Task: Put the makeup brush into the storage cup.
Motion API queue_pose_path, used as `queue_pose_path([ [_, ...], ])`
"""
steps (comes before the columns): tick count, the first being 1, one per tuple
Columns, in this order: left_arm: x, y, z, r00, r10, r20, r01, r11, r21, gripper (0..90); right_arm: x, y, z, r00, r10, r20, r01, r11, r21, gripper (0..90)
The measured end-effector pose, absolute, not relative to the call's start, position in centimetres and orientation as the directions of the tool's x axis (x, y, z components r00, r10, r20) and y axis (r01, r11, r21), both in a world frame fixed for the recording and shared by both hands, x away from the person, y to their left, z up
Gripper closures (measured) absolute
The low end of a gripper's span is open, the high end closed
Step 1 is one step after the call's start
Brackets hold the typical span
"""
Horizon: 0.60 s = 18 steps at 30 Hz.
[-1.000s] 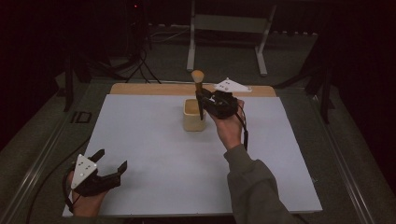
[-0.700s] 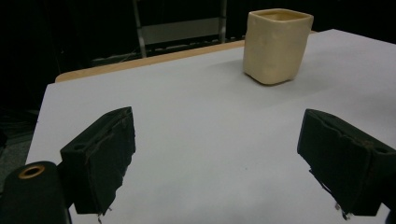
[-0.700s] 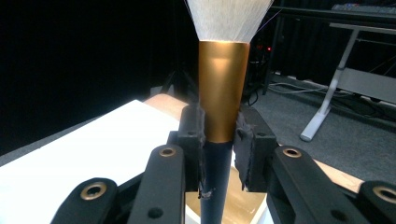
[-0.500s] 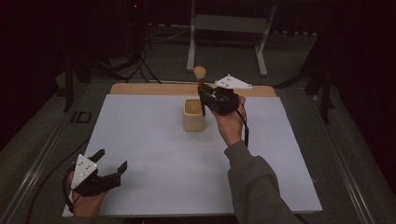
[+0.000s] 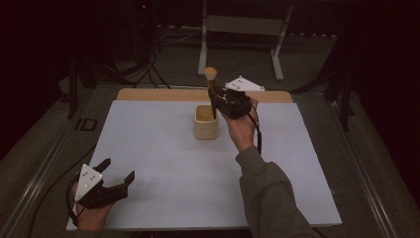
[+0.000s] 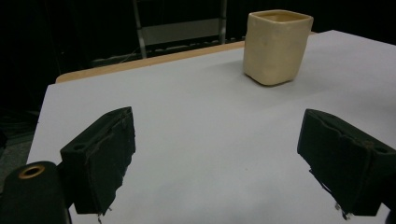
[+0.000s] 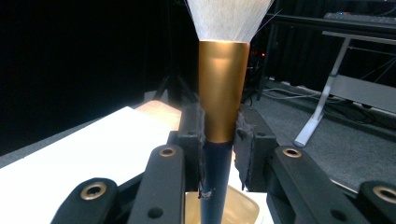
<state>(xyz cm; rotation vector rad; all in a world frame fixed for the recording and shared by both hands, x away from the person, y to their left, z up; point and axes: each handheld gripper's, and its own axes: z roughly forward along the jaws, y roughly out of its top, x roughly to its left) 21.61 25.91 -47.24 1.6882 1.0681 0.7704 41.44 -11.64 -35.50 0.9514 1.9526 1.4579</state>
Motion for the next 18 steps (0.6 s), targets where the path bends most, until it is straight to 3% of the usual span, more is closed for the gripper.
queue_pose_path([
  [18,21.6,25.9,-47.3,0.418,0.908,0.015,0.305,-0.156,0.939,12.1,42.6,-11.9,-35.4,-0.596,0.803,-0.013,0.219,0.179,0.959,73.6],
])
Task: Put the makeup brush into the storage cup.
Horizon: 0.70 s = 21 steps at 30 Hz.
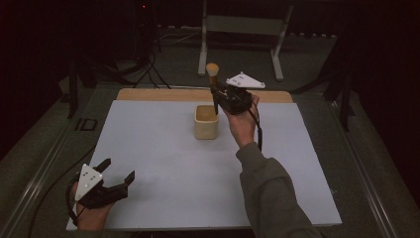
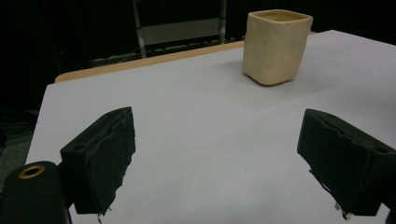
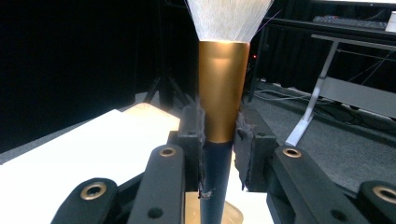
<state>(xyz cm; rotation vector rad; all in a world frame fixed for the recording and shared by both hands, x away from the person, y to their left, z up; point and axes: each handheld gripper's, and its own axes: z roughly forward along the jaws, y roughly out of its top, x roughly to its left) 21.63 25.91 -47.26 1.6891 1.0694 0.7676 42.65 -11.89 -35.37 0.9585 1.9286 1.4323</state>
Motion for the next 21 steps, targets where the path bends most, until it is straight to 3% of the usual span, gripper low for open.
queue_pose_path([
  [21,21.58,25.99,-47.2,0.416,0.909,0.016,0.303,-0.155,0.94,12.1,43.41,-11.31,-36.34,-0.592,0.806,0.004,0.229,0.164,0.96,73.6],
])
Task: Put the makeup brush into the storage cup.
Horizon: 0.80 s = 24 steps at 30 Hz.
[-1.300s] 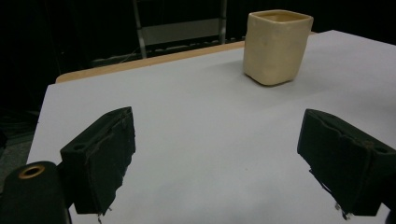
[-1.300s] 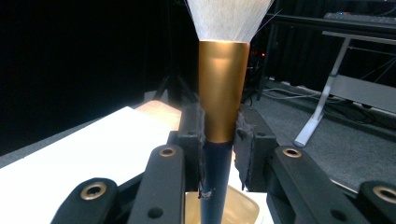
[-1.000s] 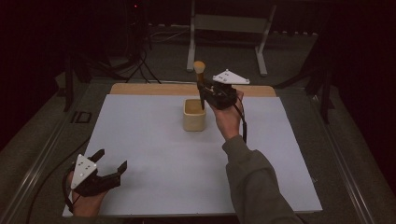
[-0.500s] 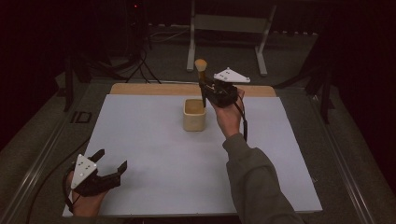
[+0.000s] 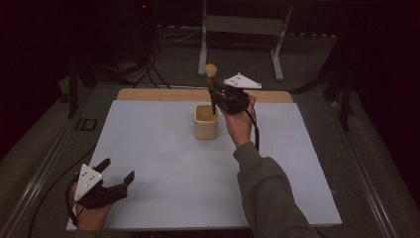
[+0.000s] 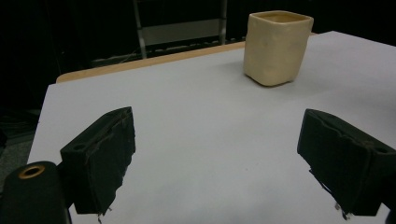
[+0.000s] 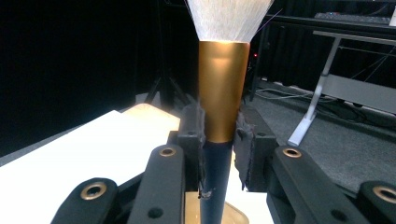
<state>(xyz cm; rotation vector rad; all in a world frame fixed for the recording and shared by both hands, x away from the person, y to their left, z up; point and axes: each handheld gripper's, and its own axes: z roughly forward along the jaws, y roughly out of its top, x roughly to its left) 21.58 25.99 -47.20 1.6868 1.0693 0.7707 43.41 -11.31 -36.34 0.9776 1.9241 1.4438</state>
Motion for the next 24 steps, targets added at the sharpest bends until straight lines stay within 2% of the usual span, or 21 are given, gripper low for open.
queue_pose_path([
  [24,21.53,26.05,-47.17,0.414,0.91,0.013,0.301,-0.15,0.942,12.1,44.04,-10.77,-37.25,-0.584,0.812,-0.014,0.241,0.189,0.952,73.5],
])
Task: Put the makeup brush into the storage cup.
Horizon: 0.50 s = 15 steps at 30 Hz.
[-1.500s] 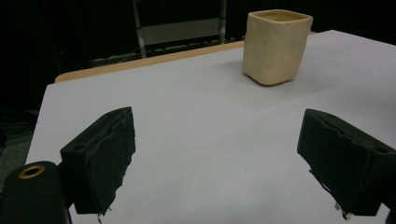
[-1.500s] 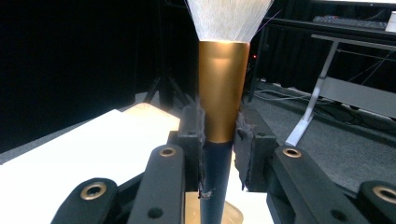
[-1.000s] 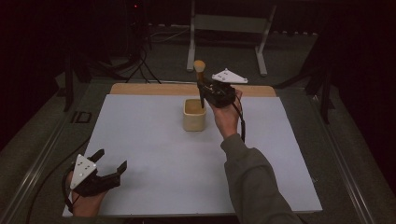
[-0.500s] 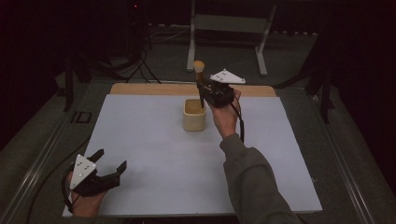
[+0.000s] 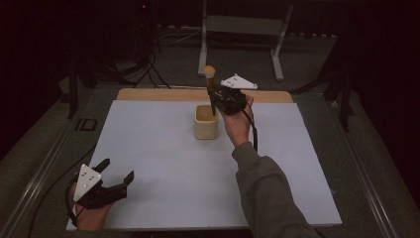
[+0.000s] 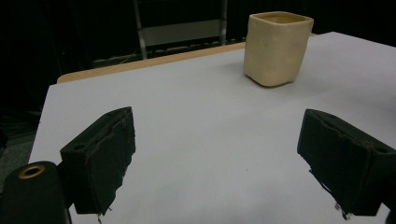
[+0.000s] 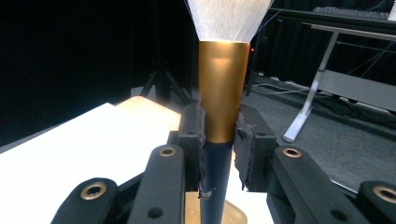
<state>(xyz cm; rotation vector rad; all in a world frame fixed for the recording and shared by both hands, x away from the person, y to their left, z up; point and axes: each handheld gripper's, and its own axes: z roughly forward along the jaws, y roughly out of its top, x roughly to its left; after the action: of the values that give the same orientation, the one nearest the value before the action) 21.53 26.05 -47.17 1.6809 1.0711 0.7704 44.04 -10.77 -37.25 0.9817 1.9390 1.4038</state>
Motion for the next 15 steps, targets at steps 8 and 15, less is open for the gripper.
queue_pose_path([
  [8,21.5,26.1,-47.1,0.414,0.91,0.015,0.299,-0.152,0.942,12.1,44.1,-10.3,-37.8,-0.59,0.807,-0.01,0.252,0.195,0.948,73.5],
  [15,21.5,26.0,-47.1,0.414,0.91,0.017,0.299,-0.153,0.942,12.1,44.0,-10.0,-38.5,-0.589,0.808,-0.019,0.261,0.212,0.942,73.5],
])
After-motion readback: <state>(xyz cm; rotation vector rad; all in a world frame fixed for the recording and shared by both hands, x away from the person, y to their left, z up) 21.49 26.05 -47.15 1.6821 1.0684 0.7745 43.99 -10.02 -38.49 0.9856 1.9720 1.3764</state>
